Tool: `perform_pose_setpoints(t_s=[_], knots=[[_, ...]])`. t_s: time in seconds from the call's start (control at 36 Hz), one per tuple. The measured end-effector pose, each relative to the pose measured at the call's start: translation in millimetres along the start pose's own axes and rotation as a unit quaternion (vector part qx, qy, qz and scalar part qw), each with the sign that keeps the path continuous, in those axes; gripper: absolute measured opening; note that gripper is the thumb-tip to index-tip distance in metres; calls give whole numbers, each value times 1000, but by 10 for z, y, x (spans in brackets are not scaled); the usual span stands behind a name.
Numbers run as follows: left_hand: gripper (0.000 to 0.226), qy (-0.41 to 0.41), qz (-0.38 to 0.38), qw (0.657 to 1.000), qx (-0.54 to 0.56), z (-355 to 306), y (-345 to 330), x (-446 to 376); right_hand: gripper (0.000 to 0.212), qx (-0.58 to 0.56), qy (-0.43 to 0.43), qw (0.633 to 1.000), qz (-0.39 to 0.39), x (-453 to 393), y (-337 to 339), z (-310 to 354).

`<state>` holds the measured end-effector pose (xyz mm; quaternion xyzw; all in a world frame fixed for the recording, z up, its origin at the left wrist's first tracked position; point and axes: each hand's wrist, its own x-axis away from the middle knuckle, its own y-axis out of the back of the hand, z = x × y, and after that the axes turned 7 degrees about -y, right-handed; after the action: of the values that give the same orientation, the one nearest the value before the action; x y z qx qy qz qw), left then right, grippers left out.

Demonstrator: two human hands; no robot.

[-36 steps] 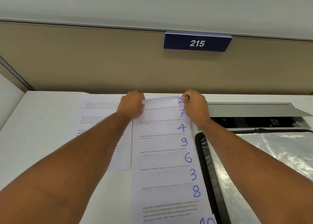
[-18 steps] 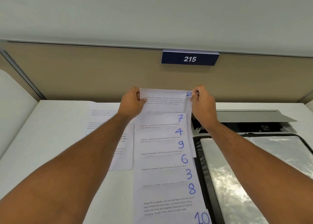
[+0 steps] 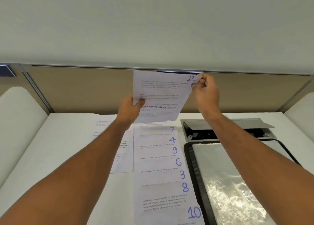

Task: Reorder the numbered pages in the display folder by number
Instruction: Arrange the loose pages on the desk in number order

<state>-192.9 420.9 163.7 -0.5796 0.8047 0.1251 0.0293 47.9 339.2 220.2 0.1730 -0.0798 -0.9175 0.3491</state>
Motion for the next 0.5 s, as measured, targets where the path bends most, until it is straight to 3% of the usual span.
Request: perform_pose_setpoints(t_s=[0.17,0.33,0.5], knots=[[15,-23,-28,999,37,-417,219,-10,23,6,-68,992,111,128,59,86],[19,-38,-29,998,45,-677,517,60,23,21,-52,992,111,333,14,300],[25,-22,-69,996,44,-745,826,161,21,-13,-88,988,125,517,-185,434]])
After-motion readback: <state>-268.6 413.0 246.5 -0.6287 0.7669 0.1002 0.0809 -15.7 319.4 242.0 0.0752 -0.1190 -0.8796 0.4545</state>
